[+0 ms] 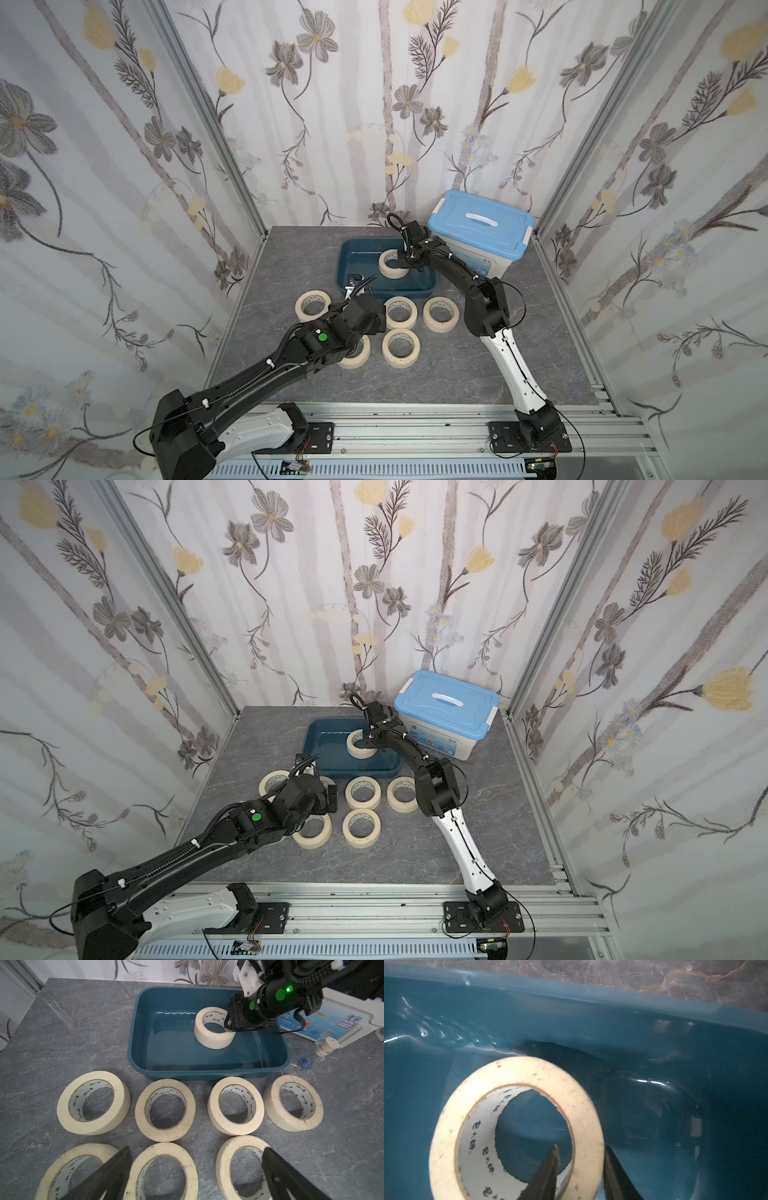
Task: Take out the art tape in the storage box
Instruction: Pick up the art tape from the storage box.
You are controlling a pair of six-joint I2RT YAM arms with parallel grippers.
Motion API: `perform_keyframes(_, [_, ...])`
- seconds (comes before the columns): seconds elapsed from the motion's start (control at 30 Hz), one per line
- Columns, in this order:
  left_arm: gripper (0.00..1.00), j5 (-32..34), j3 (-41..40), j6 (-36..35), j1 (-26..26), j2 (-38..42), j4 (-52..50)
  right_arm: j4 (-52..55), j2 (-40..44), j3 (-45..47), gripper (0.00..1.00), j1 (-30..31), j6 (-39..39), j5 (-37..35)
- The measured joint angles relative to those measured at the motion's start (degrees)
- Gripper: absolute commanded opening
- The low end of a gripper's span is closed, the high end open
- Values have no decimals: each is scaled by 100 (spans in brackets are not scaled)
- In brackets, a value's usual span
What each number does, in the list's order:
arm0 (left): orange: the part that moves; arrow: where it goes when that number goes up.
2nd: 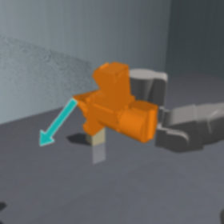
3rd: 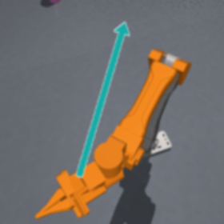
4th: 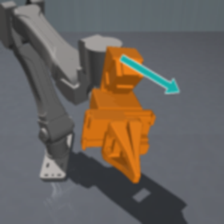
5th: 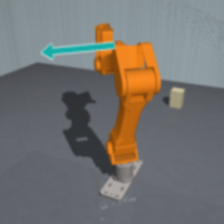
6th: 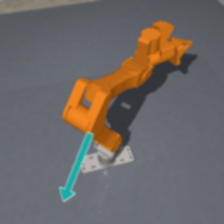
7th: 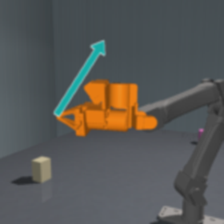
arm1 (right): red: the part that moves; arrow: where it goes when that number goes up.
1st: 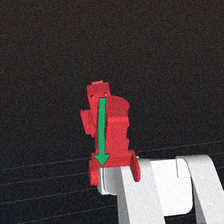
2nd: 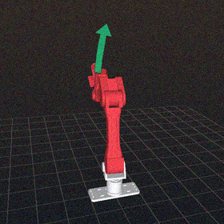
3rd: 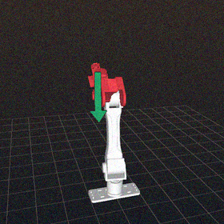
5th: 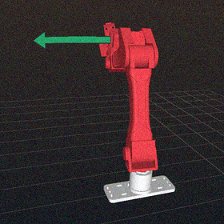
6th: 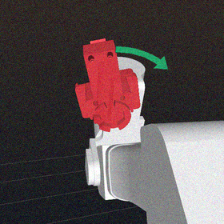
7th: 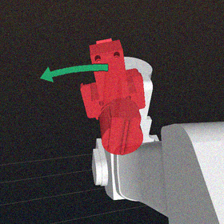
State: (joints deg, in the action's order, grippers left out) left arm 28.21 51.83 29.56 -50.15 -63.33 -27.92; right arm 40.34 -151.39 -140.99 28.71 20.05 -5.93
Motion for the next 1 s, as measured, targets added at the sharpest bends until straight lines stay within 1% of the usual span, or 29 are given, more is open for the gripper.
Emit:
perform_keyframes(0.13, [100,26,-17,2,0,28,-22,22,28,0,26,37,-24,0])
perform_keyframes(0.3, [100,114,-66,48,0,131,-120,306,195,7,22,42,-122,-2])
perform_keyframes(0.73, [100,192,-149,85,162,415,-251,428,811,72,20,48,-173,2])
perform_keyframes(0.83, [100,214,-151,85,221,531,-256,538,1139,295,20,48,-208,111])
perform_keyframes(1.0, [100,208,-234,70,310,752,-247,570,1794,951,20,74,-262,190])
